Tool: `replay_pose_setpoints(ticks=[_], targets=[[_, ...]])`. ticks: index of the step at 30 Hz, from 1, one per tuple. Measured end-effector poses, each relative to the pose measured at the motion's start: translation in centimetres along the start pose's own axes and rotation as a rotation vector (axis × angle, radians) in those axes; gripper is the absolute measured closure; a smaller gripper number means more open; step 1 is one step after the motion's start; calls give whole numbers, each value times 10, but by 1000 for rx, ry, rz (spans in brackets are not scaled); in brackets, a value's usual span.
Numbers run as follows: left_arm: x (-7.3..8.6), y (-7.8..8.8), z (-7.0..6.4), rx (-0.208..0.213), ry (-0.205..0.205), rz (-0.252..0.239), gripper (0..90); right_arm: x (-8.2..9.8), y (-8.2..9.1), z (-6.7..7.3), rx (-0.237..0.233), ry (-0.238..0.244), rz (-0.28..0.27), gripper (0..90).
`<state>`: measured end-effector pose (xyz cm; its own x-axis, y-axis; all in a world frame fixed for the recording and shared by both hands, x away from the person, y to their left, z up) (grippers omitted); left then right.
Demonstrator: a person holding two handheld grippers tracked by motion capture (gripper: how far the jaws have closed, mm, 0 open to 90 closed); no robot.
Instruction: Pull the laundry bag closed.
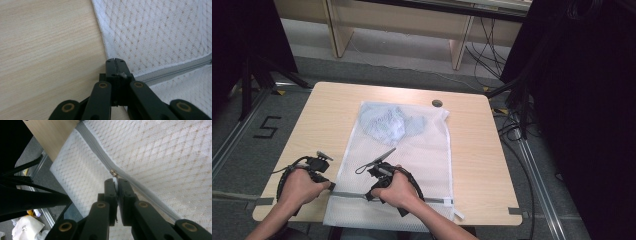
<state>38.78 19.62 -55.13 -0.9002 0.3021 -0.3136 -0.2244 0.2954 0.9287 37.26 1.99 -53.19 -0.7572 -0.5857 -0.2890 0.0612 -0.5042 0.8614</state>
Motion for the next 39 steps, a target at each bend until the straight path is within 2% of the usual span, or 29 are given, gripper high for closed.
replay_pose_setpoints(ticks=[2, 3, 4, 5, 6, 7, 8, 9, 11, 12, 13, 14, 16, 18, 20, 21, 26, 27, 28, 29, 30, 32, 33, 36, 38, 39], targets=[[0, 0, 0, 0, 0, 0, 898, 2, 2, 2, -9, -34, 11, 869], [0, 0, 0, 0, 0, 0, 898, 2, 2, 2, -9, -34, 11, 869], [0, 0, 0, 0, 0, 0, 898, 1, 1, -2, -7, -3, -5, 869], [0, 0, 0, 0, 0, 0, 898, 1, 1, -2, -7, -3, -5, 869], [0, 0, 0, 0, 0, 0, 898, 3, 3, 0, -9, -34, 16, 869], [0, 0, 0, 0, 0, 0, 898, 3, 2, -1, -7, -42, 5, 869], [0, 0, 0, 0, 0, 1, 899, 4, 3, -1, -9, -48, 22, 869], [0, 0, 0, 0, 0, 0, 898, 4, 4, -1, -4, -42, 24, 869], [0, 0, 0, 0, 1, -1, 898, 4, 3, -4, -9, 2, 7, 869], [0, 0, 0, 0, 1, -1, 898, 4, 3, -4, -9, 2, 7, 869], [0, 0, 0, 0, 0, 0, 898, 5, 4, -2, -15, -30, 15, 869], [0, 0, 0, 0, 0, 0, 898, 6, 5, -4, -1, -34, 20, 869], [0, 0, 0, 0, 0, 0, 899, 6, 5, -5, 6, -16, 22, 869], [0, 0, 0, 0, 0, 0, 898, 6, 5, -2, -3, -53, 17, 869], [0, 0, 0, 0, 0, 0, 898, 6, 5, -3, -4, -53, 15, 869], [0, 0, 0, 0, 0, -1, 898, 6, 5, -5, 4, -30, 8, 869], [0, 0, 0, 0, -1, -1, 898, 8, 8, -5, 1, -51, 20, 869], [0, 0, 0, 0, 0, -1, 898, 8, 8, -5, -15, -41, 16, 869], [0, 0, 0, 0, -1, -1, 898, 9, 8, -10, 11, -10, 22, 870], [0, 0, 0, 0, -1, -1, 898, 9, 8, -10, 11, -10, 22, 870], [0, 0, 0, 0, 0, 0, 898, 9, 8, -6, -7, -53, 16, 869], [0, 0, 0, 0, -1, -1, 899, 9, 9, -8, 1, -39, 14, 869], [0, 0, 0, 0, -1, -2, 898, 9, 10, -7, -17, -41, 8, 869], [0, 0, 0, 0, 0, -1, 898, 9, 10, -7, -19, -36, 6, 869], [0, 0, -1, 0, -1, -1, 898, 10, 11, -8, 8, -42, 12, 870], [0, 0, 0, 0, -1, 0, 898, 10, 11, -9, -1, -36, 11, 870]])
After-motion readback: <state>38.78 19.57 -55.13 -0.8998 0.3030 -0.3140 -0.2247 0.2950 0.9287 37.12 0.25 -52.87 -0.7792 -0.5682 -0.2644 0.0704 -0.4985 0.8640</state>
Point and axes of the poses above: each handheld gripper's, and its own axes: y roughly backward along the jaws, x roughly out of its underside, z roughly to its left, the point moved 7 cm from there along -y, roughly forward along the jaws
